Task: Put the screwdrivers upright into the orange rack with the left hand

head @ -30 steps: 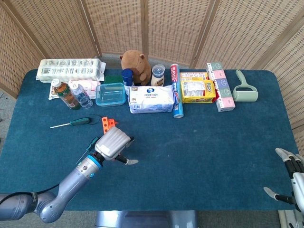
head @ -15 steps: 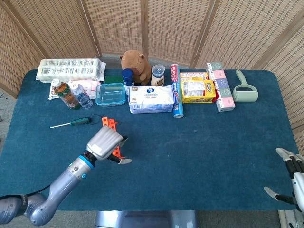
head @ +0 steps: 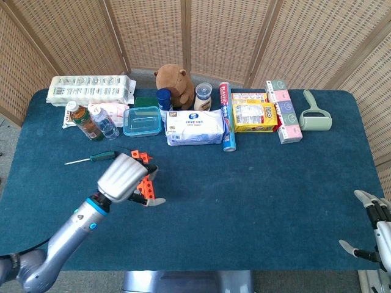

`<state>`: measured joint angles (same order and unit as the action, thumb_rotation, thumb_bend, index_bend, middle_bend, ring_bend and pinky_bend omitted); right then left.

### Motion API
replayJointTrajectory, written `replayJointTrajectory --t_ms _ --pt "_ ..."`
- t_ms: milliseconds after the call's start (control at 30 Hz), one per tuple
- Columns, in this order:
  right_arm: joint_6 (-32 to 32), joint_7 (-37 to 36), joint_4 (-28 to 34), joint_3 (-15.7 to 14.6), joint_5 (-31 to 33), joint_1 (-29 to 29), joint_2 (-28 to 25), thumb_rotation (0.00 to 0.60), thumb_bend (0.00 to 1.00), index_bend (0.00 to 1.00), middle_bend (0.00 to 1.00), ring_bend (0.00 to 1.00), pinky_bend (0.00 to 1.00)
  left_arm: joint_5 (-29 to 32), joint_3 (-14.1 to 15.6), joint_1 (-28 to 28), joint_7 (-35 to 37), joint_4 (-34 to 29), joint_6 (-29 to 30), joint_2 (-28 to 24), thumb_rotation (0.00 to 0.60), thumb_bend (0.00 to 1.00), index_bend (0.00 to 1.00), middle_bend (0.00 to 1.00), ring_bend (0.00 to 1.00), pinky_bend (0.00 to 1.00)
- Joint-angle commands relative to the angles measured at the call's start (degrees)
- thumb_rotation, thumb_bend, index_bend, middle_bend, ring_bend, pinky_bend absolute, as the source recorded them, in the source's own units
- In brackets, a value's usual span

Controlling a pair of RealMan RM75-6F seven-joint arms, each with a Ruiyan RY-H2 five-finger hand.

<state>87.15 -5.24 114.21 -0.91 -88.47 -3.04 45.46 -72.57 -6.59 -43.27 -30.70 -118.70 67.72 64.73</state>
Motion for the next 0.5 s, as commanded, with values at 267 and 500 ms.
replayJointTrajectory --t_ms 267,500 --pt "-0.5 1.1 0.1 -0.1 0.1 0.2 0.5 0.6 0.0 0.07 0.12 0.12 0.04 10.4 1.1 6.4 -0.7 1.1 3.1 -8.6 0.297 0.03 0.04 0.04 0.18 0.6" --pt "-1.0 2.6 0.4 -0.1 0.7 0.4 1.0 0.6 0.0 0.07 0.12 0.12 0.04 13.4 2.0 8.3 6.1 9.0 -1.6 -9.1 0.292 0.01 0.0 0.0 0.0 0.32"
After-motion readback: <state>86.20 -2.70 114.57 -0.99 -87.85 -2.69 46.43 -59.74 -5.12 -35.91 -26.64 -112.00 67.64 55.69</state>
